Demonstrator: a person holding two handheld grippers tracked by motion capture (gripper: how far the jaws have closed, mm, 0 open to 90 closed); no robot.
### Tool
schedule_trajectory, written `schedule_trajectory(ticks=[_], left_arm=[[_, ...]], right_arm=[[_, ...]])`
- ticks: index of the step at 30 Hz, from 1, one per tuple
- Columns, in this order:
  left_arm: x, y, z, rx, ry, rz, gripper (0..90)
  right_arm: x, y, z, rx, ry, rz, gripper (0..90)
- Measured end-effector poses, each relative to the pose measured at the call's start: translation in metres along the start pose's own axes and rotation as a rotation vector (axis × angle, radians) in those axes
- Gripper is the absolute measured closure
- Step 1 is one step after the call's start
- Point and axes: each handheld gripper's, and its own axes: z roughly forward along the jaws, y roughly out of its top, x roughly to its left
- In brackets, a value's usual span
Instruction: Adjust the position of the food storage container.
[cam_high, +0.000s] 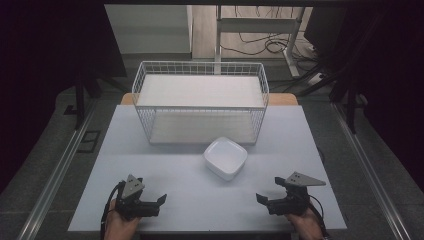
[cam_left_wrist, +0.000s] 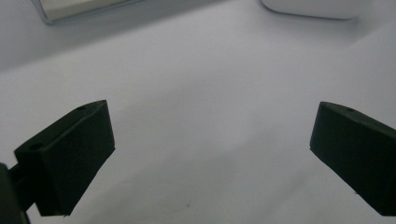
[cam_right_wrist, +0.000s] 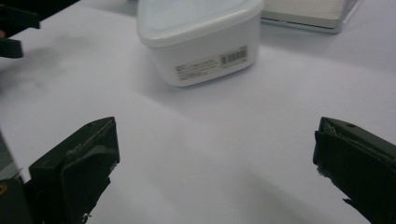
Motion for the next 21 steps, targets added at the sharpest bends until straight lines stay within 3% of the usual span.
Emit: schedule_trajectory(ticks=[4,8,14,21], left_arm=[[0.0,-0.001,0.001,-0.016,-0.008,0.023,1.0],[0.0,-0.002,0.003,-0.033,-0.027,0.045,1.5],[0.001,-0.002,0.002,-0.047,-0.034,0.039,1.5],[0.004,-0.003,0.0,-0.057,-0.032,0.025,1.5]], right_arm=[[0.001,-0.001,0.004,0.031,-0.031,-0.015,0.0],[0.004,-0.002,0.007,0.051,-0.025,-0.043,0.0],[0.005,-0.001,0.01,0.079,-0.007,-0.107,2.1],[0.004,0.0,0.013,0.088,0.005,-0.107,2.7]])
